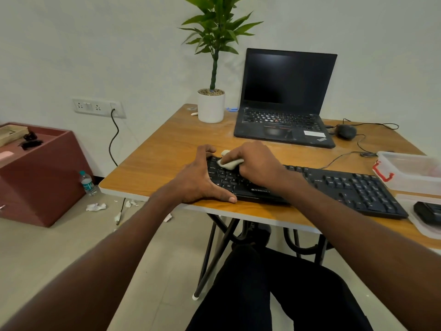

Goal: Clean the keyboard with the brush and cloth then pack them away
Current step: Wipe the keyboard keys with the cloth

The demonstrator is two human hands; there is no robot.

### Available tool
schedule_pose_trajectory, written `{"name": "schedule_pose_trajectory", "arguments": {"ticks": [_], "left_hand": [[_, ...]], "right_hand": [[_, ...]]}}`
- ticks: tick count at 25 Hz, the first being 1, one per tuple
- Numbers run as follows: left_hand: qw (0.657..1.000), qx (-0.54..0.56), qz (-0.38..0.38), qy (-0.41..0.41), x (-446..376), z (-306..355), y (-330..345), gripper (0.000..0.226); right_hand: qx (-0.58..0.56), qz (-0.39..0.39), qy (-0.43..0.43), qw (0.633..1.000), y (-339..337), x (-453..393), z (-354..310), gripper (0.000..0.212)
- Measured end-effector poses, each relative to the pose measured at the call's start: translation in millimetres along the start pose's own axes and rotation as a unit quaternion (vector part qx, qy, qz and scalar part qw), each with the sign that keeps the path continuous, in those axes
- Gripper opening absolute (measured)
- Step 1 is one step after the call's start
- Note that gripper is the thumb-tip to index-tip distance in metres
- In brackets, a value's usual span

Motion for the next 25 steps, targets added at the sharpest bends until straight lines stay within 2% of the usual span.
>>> {"name": "schedule_pose_trajectory", "arguments": {"ticks": [2, 5, 8, 15, 19, 21, 25], "left_hand": [[1.000, 0.003, 0.003, 0.002, -2, -3, 0, 0.134], [1.000, 0.007, -0.002, 0.007, -2, -2, 0, 0.136], [1.000, 0.010, -0.002, 0.008, -2, -3, 0, 0.136], [1.000, 0.005, -0.002, 0.009, -3, -5, 0, 0.132], [1.000, -0.001, 0.001, 0.013, -3, -3, -1, 0.130], [1.000, 0.001, 0.000, 0.016, -3, -3, -1, 0.131], [1.000, 0.010, -0.003, 0.019, -3, -3, -1, 0.129]], "right_hand": [[0.013, 0.001, -0.017, 1.000, 0, 0, -3, 0.048], [0.072, 0.014, 0.009, 0.997, -9, 3, 10, 0.040], [0.012, -0.003, -0.021, 1.000, -7, 12, 16, 0.048], [0.001, 0.010, -0.020, 1.000, -7, 15, 19, 0.049], [0.013, 0.019, 0.020, 1.000, -12, 15, 20, 0.040], [0.028, 0.013, 0.015, 0.999, -13, 18, 18, 0.040], [0.032, 0.025, 0.061, 0.997, -28, 25, 43, 0.042]]}}
Point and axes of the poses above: each hand's wrist, its own x-axis away from the middle knuckle, its own y-axis out of the palm, z = x × y, the point moved 7 cm from there along -x, towards the middle knuckle, and after that the axes turned 3 degrees about -z, right-handed, at the moved point
